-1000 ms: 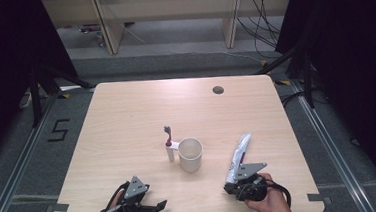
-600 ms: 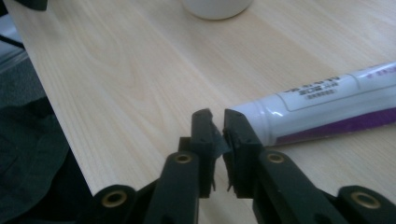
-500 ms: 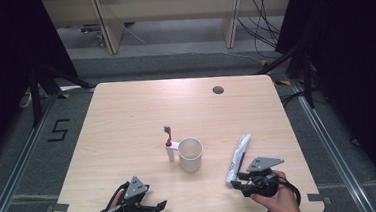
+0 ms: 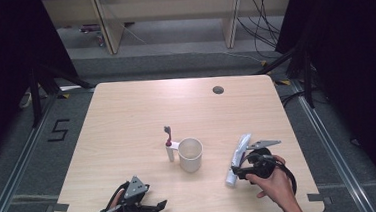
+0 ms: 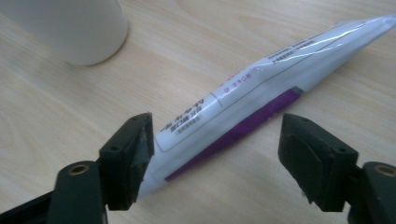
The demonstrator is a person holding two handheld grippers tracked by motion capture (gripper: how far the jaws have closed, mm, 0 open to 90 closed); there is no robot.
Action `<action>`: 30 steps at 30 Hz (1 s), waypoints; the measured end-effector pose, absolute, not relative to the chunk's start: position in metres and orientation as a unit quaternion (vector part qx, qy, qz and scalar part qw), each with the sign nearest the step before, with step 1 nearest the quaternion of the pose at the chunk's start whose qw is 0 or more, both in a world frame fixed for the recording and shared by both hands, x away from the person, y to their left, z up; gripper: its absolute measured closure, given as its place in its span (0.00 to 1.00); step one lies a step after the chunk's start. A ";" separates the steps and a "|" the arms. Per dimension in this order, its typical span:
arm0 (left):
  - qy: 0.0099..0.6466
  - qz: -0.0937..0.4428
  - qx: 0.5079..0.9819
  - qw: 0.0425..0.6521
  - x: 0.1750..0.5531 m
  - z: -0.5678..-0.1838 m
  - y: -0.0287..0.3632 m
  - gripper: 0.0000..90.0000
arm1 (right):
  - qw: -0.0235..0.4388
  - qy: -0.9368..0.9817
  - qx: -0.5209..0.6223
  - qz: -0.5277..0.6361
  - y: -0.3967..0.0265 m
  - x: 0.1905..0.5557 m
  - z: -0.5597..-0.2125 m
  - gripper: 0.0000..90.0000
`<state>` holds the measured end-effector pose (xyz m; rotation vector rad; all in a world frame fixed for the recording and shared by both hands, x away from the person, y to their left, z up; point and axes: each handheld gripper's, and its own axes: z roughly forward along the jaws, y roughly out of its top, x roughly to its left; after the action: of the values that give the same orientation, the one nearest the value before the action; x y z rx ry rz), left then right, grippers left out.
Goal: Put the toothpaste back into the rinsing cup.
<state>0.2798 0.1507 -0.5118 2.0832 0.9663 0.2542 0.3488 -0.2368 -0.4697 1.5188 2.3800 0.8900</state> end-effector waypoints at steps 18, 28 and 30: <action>0.384 0.101 0.824 0.404 0.281 -0.511 0.151 0.20 | 0.106 0.824 0.494 0.258 -0.222 0.380 -0.483 0.28; 0.382 0.100 0.826 0.402 0.280 -0.511 0.151 0.20 | 0.093 0.838 0.485 0.233 -0.225 0.385 -0.478 0.46; 0.383 0.102 0.825 0.402 0.281 -0.511 0.150 0.20 | 0.092 0.843 0.479 0.228 -0.227 0.387 -0.477 0.51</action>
<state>0.2810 0.1504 -0.5112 2.0852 0.9687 0.2568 0.3869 -0.2271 -0.4766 1.4214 2.5027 0.6774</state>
